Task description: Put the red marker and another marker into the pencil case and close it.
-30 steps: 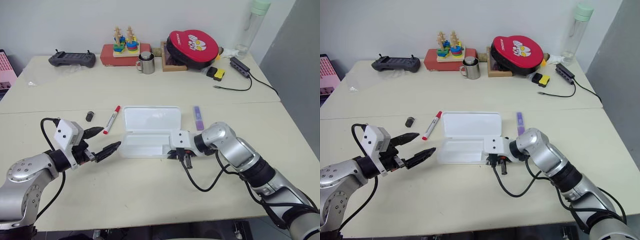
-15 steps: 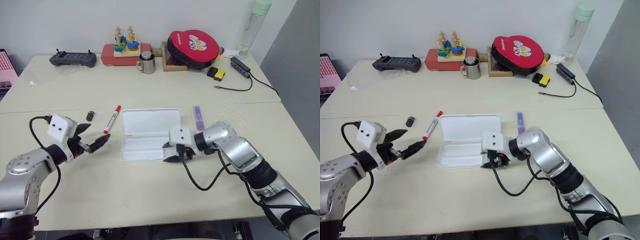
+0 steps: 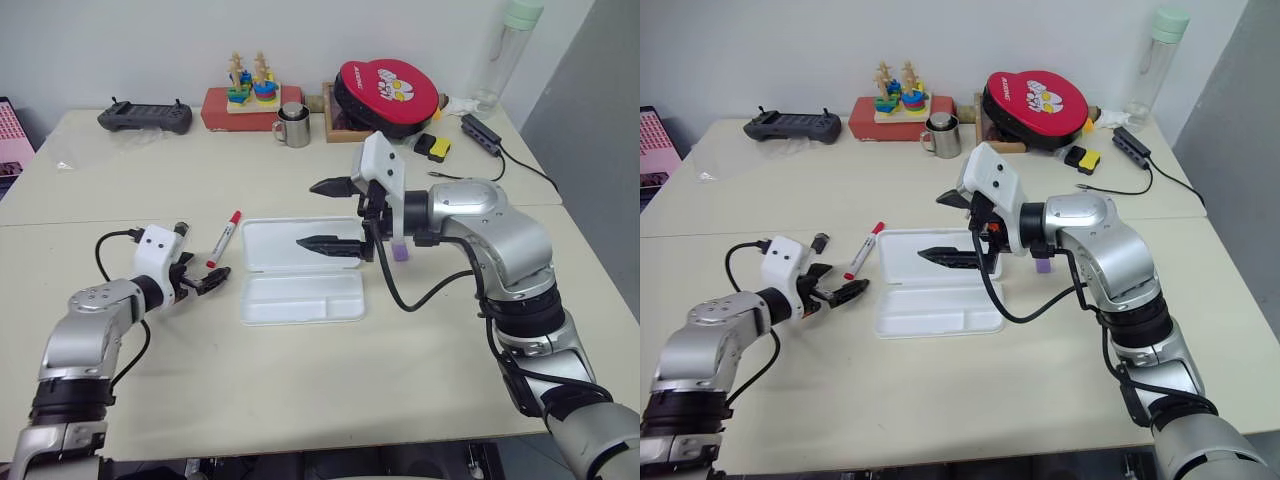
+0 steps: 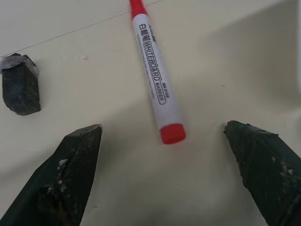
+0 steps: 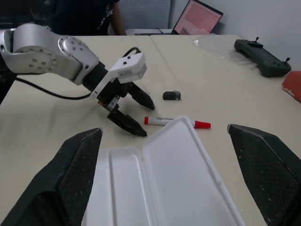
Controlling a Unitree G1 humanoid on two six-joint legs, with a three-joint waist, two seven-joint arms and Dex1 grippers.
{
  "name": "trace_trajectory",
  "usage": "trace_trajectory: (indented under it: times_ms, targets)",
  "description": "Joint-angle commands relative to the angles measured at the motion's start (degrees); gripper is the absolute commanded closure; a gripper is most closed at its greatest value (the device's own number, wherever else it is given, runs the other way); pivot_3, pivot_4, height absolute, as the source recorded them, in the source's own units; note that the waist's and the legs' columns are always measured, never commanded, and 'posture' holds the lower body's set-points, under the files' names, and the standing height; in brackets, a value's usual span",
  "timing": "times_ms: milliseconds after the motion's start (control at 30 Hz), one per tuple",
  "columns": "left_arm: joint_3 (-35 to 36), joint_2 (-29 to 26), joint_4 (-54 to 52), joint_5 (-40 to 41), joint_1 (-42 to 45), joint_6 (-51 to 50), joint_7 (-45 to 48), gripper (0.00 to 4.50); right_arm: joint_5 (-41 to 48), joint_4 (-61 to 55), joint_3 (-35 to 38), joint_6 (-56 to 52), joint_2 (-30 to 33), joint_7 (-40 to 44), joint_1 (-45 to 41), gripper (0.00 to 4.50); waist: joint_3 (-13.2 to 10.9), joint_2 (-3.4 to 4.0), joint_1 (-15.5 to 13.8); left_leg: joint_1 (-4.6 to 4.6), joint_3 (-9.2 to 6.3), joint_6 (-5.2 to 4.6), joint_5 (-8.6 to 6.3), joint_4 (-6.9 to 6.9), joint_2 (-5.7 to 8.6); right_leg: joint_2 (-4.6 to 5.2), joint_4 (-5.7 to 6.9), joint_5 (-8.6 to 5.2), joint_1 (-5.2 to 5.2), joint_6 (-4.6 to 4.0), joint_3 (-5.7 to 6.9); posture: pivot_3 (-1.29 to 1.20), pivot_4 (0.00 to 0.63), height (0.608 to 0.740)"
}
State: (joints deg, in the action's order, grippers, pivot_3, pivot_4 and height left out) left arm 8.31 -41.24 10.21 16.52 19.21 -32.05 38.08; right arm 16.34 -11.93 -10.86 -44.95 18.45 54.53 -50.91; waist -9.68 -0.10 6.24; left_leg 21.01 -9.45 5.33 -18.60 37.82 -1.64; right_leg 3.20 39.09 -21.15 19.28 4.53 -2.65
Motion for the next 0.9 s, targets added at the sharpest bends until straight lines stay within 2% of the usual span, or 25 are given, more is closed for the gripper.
trace_trajectory:
  times_ms: [33, 100, 200, 800, 867, 900]
  targets:
    - [-1.2, 1.0, 2.8, -1.0, 2.3, 0.4, 0.4, 0.0, 2.8, -1.6, 1.9, -1.6, 0.2, -1.2, -1.6, 0.01, 0.0, 0.0, 0.0, 0.0, 0.0, 0.0, 0.0, 0.0, 0.0, 0.01, 0.0, 0.0, -0.01, 0.0, 0.0, 0.0, 0.15, 0.74]
    - [-1.5, 1.6, 3.9, -1.1, 3.2, 0.4, 0.5, 0.0, 4.0, -2.0, 2.1, -2.5, 0.6, -1.2, -1.6, 0.01, 0.0, 0.01, -0.1, 0.0, 0.0, 0.0, 0.0, -0.01, 0.0, 0.01, 0.0, 0.0, -0.02, 0.0, 0.01, 0.0, 0.15, 0.74]
    - [-1.3, 2.2, 4.9, -1.1, 3.8, 0.1, 0.7, 0.43, 5.0, -2.0, 2.3, -2.9, 1.0, -1.8, -1.9, 0.0, 0.0, 0.03, -0.1, 0.0, -0.02, 0.0, 0.0, 0.01, 0.0, 0.01, 0.01, 0.0, -0.04, 0.0, 0.05, 0.0, 0.15, 0.74]
    - [0.1, 5.2, 12.6, -3.0, 5.5, 3.7, -2.0, 3.78, 7.6, -1.3, 1.6, -2.2, 3.4, -2.3, -2.4, 0.0, 0.1, 0.16, -0.2, -0.02, -0.03, 0.0, 0.0, 0.01, 0.0, 0.03, 0.0, 0.0, -0.15, 0.0, 0.1, 0.0, 0.15, 0.74]
    - [0.3, 5.4, 13.6, -3.1, 5.8, 4.9, -2.2, 4.05, 7.8, -1.3, 1.6, -2.0, 3.6, -2.4, -2.4, 0.0, 0.1, 0.17, -0.2, -0.02, -0.03, 0.0, 0.0, 0.01, 0.0, 0.03, 0.01, 0.0, -0.15, 0.0, 0.11, 0.0, 0.15, 0.74]
    - [0.3, 5.5, 14.1, -3.1, 6.0, 5.5, -2.3, 4.05, 7.9, -1.3, 1.6, -2.0, 3.7, -2.4, -2.4, 0.0, 0.1, 0.19, -0.3, -0.03, -0.04, 0.0, 0.0, 0.01, 0.0, 0.03, 0.01, 0.0, -0.15, 0.0, 0.1, 0.0, 0.15, 0.74]
